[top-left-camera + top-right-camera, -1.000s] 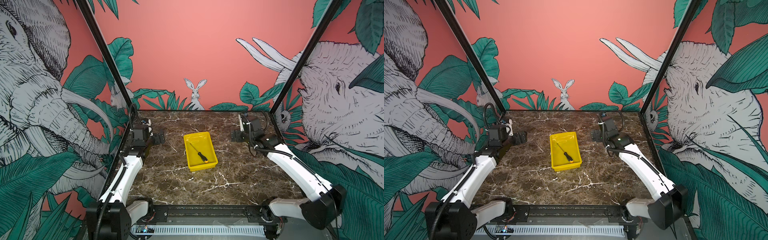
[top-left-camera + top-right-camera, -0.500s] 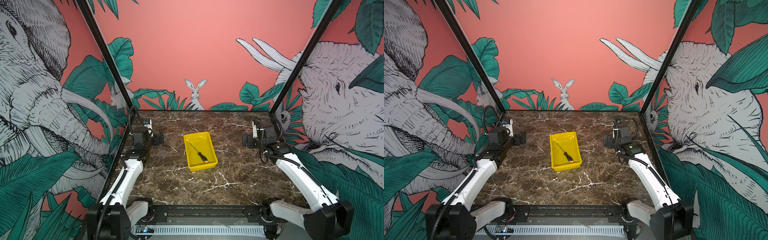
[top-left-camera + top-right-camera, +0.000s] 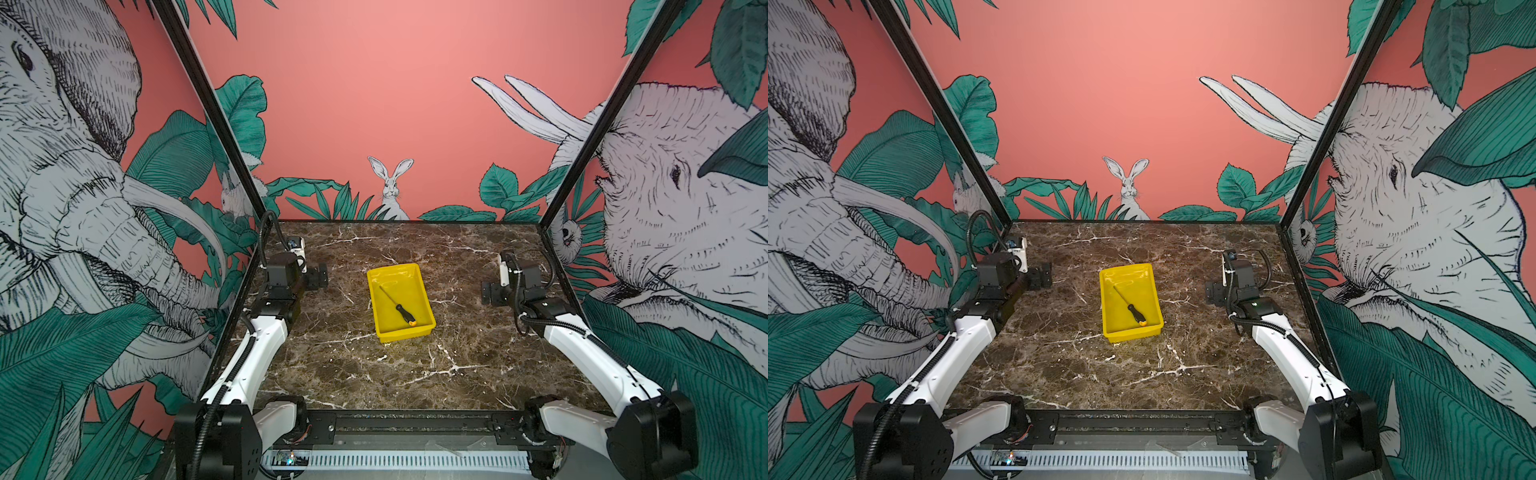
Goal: Put the screwdriver in the bin
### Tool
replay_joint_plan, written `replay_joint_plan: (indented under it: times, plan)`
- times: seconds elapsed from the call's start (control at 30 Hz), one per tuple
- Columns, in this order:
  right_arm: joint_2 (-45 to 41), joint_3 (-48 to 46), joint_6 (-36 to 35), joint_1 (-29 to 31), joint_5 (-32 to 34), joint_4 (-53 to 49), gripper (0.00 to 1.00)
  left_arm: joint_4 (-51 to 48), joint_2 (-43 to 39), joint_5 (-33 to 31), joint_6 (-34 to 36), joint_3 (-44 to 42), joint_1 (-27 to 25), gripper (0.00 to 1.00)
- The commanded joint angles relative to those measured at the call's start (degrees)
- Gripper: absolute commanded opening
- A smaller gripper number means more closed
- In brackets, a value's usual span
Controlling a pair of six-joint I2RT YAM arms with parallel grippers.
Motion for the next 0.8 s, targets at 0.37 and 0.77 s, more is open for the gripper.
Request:
replay_joint_plan:
  times: [0.37,0.77]
  plan:
    - [-0.6,-2.4,-10.8,-0.3,9.5,11.0,0.99,0.8,1.3,0.6,2.7,0.8,-0.1,1.00]
    - [2.5,-12.7,-12.3,-0.6,4.2,36.9,0.99,7.6,0.4,2.2,3.7,-0.1,-0.1,1.00]
